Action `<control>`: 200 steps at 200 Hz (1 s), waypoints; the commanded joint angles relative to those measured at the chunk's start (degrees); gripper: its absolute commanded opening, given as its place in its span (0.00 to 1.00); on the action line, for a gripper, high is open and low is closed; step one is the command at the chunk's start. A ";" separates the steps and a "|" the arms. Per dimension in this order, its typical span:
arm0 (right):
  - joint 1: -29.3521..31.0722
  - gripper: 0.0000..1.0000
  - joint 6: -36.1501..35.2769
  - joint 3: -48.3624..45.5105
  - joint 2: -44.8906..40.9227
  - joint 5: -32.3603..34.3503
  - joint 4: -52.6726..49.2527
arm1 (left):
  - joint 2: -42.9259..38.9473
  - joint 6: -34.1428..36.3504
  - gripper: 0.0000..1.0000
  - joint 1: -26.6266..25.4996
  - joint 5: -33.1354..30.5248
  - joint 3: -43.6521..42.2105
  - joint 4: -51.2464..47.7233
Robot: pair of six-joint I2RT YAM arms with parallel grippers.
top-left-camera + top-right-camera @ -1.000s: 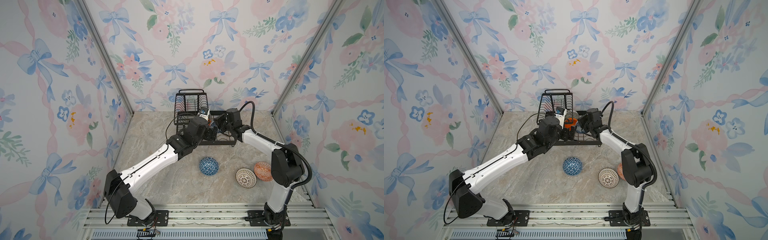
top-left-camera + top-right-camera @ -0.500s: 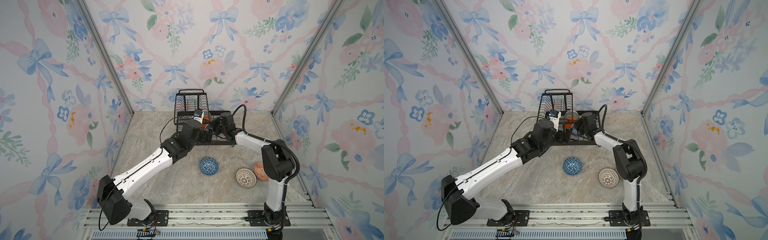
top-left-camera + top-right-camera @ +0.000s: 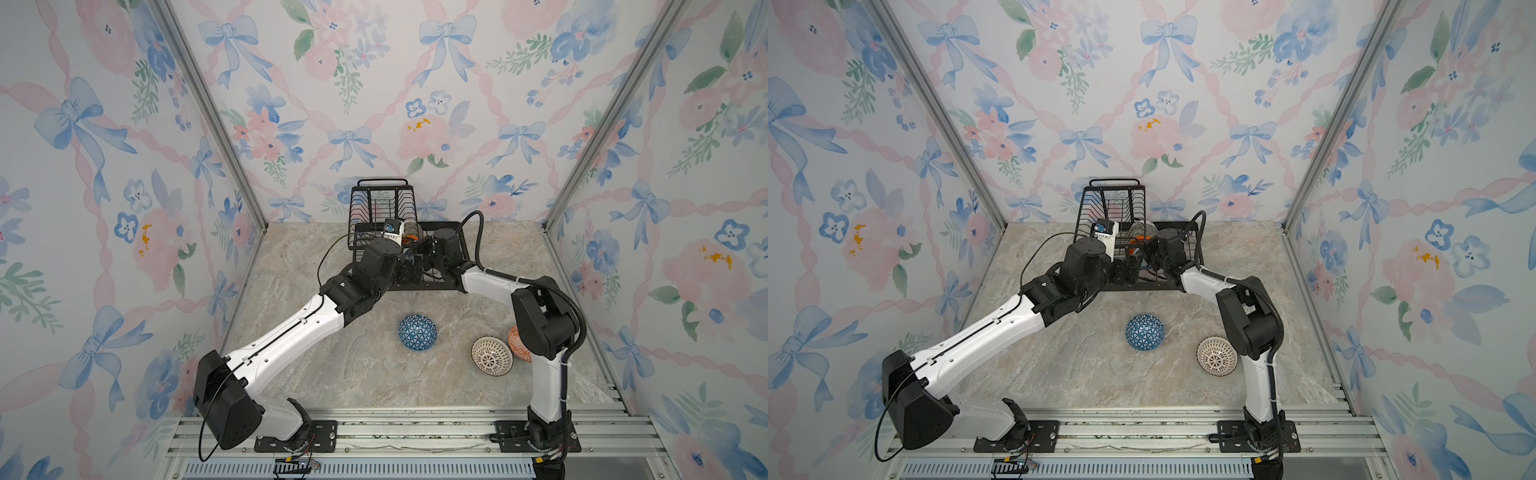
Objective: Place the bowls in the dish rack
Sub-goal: 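Lower the blue floral bowl into the rack beside the orange bowl with the right gripper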
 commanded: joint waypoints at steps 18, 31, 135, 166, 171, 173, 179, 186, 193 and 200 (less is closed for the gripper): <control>0.65 0.00 0.80 -0.12 1.61 0.49 7.63 | -0.74 -0.47 0.98 0.81 1.18 0.07 -1.06; 0.70 0.00 0.95 0.11 2.29 0.12 8.76 | -0.66 -0.36 0.98 0.93 1.33 0.18 -1.40; 1.18 0.00 1.39 -0.87 4.16 -0.25 9.82 | 0.14 -0.69 0.98 1.86 2.54 0.49 -1.45; 1.36 0.00 0.51 -2.35 4.07 -0.18 10.34 | 0.06 -0.82 0.98 1.94 2.69 0.23 -1.47; 1.43 0.00 0.62 -2.67 4.14 -0.17 10.32 | -0.05 -0.91 0.98 1.96 2.63 0.18 -1.47; 1.44 0.00 0.67 -2.72 4.15 -0.20 10.37 | -0.03 -0.95 0.98 1.96 2.67 0.14 -1.45; 1.44 0.00 0.79 -3.03 4.23 -0.08 10.44 | -0.13 -1.00 0.98 1.95 2.70 0.02 -1.45; 1.44 0.00 1.09 -3.33 4.37 -0.15 10.74 | -0.27 -1.13 0.98 1.96 2.62 -0.16 -1.45; 1.49 0.00 1.21 -3.75 4.50 -0.23 11.65 | -0.48 -1.24 0.98 1.96 2.61 -0.32 -1.47; 1.44 0.00 1.26 -4.05 4.61 -0.39 12.77 | -0.71 -1.37 0.98 1.93 2.46 -0.49 -1.47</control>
